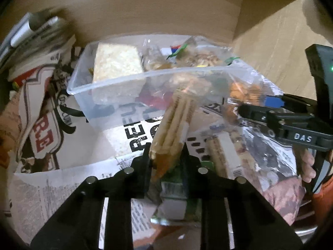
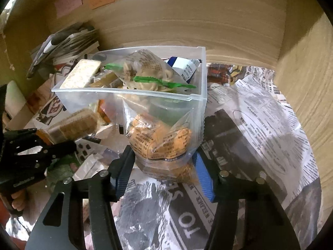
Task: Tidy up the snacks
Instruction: 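Grasp an orange-labelled snack bag with the left tool while the right grasps the bagged cookies, then drop the orange bag into the box with the left tool while the right drops cookies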
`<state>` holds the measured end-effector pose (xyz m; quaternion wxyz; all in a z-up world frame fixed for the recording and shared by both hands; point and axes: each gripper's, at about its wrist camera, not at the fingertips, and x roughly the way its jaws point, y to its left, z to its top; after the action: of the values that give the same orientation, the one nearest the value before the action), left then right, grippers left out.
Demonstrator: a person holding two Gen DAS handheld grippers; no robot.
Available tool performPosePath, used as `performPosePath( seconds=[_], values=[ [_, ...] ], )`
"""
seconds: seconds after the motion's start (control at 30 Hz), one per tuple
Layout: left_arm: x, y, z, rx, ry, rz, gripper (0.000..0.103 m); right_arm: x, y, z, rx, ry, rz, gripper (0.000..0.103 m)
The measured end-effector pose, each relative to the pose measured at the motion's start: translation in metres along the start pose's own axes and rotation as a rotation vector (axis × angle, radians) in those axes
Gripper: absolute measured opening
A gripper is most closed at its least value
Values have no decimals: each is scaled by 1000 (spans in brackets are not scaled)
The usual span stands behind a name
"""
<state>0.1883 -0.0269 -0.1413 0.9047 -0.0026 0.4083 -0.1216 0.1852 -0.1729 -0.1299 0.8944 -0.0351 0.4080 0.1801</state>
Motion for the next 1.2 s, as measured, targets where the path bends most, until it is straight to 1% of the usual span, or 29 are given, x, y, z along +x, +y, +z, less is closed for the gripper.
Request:
performPosePath(
  seconds=[0.2,0.23,0.43,0.47,0.53,0.6,0.8,0.87,0.97,1.2],
  values=[
    [-31,-1,-6,-13,-51,-27,21,-14,0,-4,9,-28,0,53],
    [-34,4,-6,-16,-57,-32,21,-18,0,-4,12,-37,3,52],
    [-63,13,-9,-25,-113,-30,19,-39,3,-1,10,-95,11,52],
    [-67,9,1,-27,-118,-29,19,-43,5,1,9,-105,12,52],
    [-80,11,2,-26,-144,-27,19,-48,7,3,3,-121,16,52],
    [-78,6,11,-26,-161,-21,19,-53,11,5,-1,-137,18,52],
    [-99,4,16,-17,-221,-11,19,-63,19,12,-5,-177,37,52],
    [-106,5,21,-19,-239,-10,19,-66,22,18,-8,-211,51,52],
    [-110,9,29,-23,-264,3,19,-70,25,26,-8,-241,59,52],
    [-104,24,53,-45,-300,29,19,-72,30,52,-2,-294,65,52]
  ],
)
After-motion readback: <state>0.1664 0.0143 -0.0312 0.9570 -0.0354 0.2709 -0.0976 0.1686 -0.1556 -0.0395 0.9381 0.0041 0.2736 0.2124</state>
